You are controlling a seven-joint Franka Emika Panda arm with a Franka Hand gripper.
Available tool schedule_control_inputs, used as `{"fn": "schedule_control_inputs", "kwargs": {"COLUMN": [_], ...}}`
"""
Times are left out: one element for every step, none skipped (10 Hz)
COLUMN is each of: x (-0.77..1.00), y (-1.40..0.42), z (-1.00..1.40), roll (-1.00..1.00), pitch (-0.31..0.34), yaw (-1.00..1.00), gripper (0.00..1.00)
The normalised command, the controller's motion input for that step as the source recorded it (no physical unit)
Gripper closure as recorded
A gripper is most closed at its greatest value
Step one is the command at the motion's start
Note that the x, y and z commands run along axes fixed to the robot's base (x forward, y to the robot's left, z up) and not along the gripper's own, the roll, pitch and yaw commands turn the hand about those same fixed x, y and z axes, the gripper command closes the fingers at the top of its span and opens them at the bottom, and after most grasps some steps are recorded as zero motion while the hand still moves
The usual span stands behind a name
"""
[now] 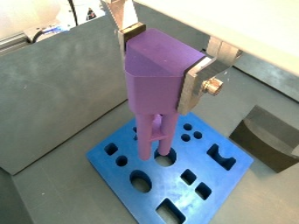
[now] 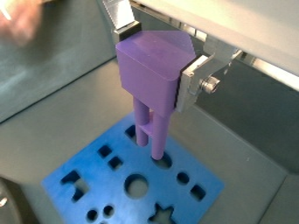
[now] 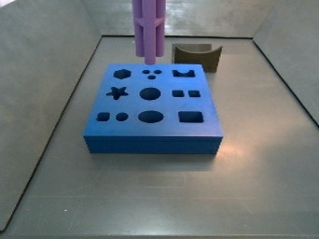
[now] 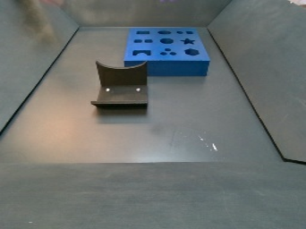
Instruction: Insert the 3 prong object.
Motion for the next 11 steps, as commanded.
{"fn": "schedule_control_inputs", "kwargs": {"x": [0.15,0.29,0.14,0.00,-0.04,-0.15,-0.33,-0.06,0.07,0.22,0.14], "y": [1.00,0.98,0.95,0.96,0.81,0.56,0.42,0.45,0.21,0.05,0.00], "z": [-1.00,-0.92,-0.78,-0.76,-0.73,-0.61,-0.39,-0.18,-0.18,-0.28,-0.42], "roll": [0.02,0.00,-0.01,-0.02,-0.06,-0.03,0.00,-0.07,-0.08,-0.05,-0.06], "pitch": [0.000,0.000,0.000,-0.047,-0.086,-0.067,-0.044,0.000,0.000,0.000,-0.076], "yaw": [0.00,0.00,0.00,0.00,-0.10,-0.38,-0.50,-0.39,-0.17,0.00,0.09], "gripper": [1.00,1.00,1.00,1.00,1.00,1.00,1.00,1.00,1.00,1.00,1.00]}}
